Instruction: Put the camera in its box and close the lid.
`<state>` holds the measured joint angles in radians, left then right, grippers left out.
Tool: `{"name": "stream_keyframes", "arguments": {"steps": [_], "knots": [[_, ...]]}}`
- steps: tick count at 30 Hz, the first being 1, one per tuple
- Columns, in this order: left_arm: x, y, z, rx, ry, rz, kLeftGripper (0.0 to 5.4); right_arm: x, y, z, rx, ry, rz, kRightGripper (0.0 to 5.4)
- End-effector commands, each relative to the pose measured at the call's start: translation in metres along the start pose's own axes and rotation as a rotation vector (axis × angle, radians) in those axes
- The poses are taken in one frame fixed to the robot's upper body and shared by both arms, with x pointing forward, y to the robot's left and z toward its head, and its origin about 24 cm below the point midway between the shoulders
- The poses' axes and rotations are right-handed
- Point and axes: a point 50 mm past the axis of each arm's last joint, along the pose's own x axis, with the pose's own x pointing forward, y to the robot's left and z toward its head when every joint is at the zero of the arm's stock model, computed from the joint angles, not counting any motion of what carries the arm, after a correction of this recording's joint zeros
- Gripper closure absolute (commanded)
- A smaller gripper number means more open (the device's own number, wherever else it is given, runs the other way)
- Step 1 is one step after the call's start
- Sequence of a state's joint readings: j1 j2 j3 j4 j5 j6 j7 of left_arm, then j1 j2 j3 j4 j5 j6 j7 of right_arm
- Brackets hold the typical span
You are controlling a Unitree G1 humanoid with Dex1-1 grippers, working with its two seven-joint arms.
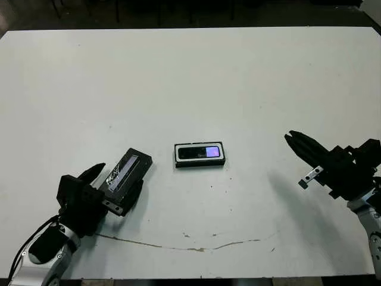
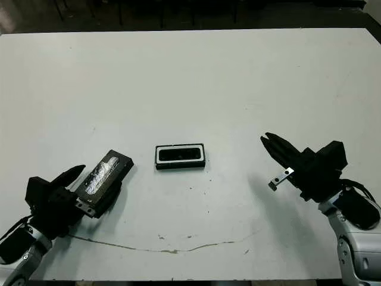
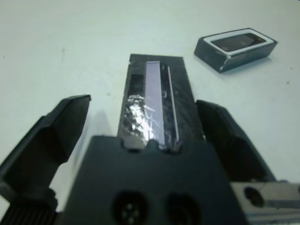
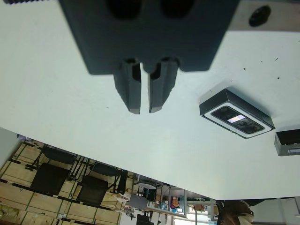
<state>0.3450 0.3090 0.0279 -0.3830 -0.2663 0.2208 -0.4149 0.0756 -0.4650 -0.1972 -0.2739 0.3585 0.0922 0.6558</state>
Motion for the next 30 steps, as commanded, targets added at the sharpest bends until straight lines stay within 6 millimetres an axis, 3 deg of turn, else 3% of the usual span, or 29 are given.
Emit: {"name": "stream_keyframes", "arguments": {"steps": [1,11,17,23,30], "knots": [[-0.003,-0.005,-0.018,-0.018,0.101,-0.005,0.82,-0.003,0.001,-0.004,0.000,0.050,0.000,5.40],[0.001,-0.013,-0.013,-0.009,0.095,-0.108,2.57,-0.005,0.001,-0.003,-0.008,0.063,-0.017,5.40],[0.003,-0.014,-0.006,0.029,0.116,-0.202,2.59,-0.004,0.001,-0.003,0.001,0.059,-0.016,5.40],[0.003,-0.013,0.007,0.040,0.107,-0.180,2.59,-0.003,0.001,-0.004,0.001,0.048,-0.007,5.40],[0.007,0.003,0.029,0.048,0.013,-0.127,2.59,-0.001,0.002,-0.007,0.030,0.026,0.012,5.40]]}}
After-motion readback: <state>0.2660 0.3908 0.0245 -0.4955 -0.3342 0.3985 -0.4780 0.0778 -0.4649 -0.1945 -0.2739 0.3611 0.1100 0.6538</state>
